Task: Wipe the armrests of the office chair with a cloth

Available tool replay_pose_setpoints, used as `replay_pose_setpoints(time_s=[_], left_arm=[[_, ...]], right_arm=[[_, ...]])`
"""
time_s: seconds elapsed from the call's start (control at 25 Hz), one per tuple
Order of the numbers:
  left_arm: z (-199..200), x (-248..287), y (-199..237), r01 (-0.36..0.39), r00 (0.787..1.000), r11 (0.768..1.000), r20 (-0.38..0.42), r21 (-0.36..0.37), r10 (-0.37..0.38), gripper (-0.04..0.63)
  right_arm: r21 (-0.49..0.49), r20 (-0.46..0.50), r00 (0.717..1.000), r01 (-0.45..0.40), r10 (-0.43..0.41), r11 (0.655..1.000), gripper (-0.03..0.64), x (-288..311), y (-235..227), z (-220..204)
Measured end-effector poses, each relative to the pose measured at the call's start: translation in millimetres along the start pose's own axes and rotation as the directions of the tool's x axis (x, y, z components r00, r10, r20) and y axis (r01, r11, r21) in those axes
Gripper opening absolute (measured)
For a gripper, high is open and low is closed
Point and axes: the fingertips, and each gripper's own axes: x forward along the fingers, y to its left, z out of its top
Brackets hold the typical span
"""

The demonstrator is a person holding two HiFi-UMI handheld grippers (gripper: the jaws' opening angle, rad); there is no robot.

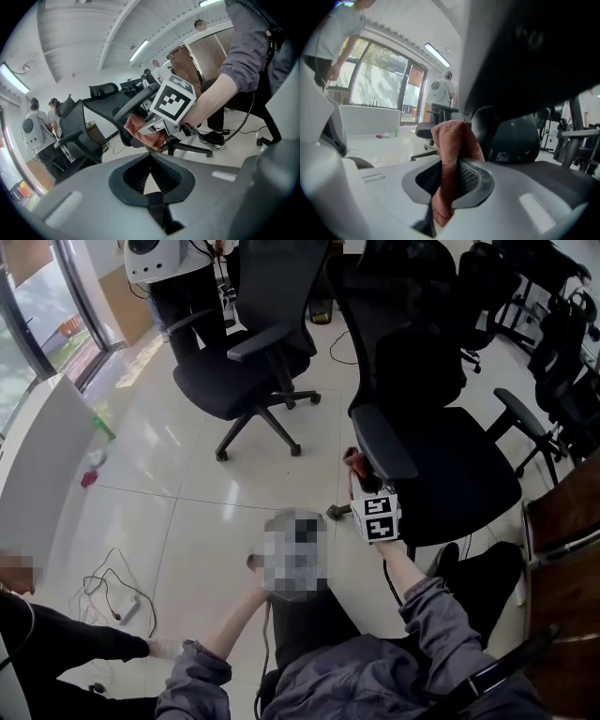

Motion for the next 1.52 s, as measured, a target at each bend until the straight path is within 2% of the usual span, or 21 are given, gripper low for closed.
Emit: replay_pose_setpoints(time_s=[0.12,0.24,0.4,0.56,0.64,0.84,1.04,1.2,1.36,1.52], left_arm=[[-1.6,1.5,-2.9,0.010,1.000,1.000,-0.002,-0.003,-0.010,0.017],[-2.5,1.5,-4.4,0.014,1.000,1.000,0.000,-0.008,-0.014,0.017],[-4.5,-0.6,-2.2,0.007,1.000,1.000,0.005,-0.020,-0.007,0.017],[-8.8,-1.7,2.2,0.007,1.000,0.999,0.010,-0.036,-0.007,0.017],[-13.7,-1.6,2.0,0.012,1.000,0.999,0.012,-0.048,-0.012,0.017],[-22.4,3.9,1.9,0.040,0.999,0.997,0.009,-0.063,-0.039,0.017],[-19.1,8.6,3.7,0.074,0.997,0.995,0.016,-0.071,-0.073,0.017],[-17.0,11.1,-5.1,0.107,0.994,0.994,0.010,-0.034,-0.106,0.017],[-16.3,10.4,-4.4,0.114,0.993,0.993,0.013,-0.029,-0.114,0.017],[-19.1,10.6,-5.1,0.123,0.992,0.992,0.017,-0.042,-0.122,0.017]], right_arm=[[-0.014,0.033,0.999,0.043,-0.042,0.999,0.049,0.3,-6.2,10.2],[-0.028,0.001,0.998,0.060,-0.060,0.998,0.049,9.7,-9.2,5.1],[-0.046,-0.130,0.990,0.041,-0.046,0.998,0.050,29.2,-4.2,-28.2],[-0.075,-0.283,0.959,0.001,-0.022,0.997,0.049,44.2,-0.9,-69.1],[-0.090,-0.324,0.946,-0.017,-0.013,0.996,0.049,46.3,0.7,-80.7],[-0.212,-0.279,0.960,-0.027,-0.034,0.977,0.049,37.3,4.2,-55.7],[-0.351,-0.154,0.984,0.031,-0.090,0.936,0.049,12.9,4.5,-4.1],[-0.395,-0.108,0.982,0.098,-0.152,0.913,0.050,6.3,-6.8,12.8],[-0.406,-0.178,0.970,0.078,-0.163,0.910,0.049,18.5,-12.1,-6.7],[-0.418,-0.328,0.934,-0.012,-0.139,0.908,0.049,35.0,-6.4,-63.0]])
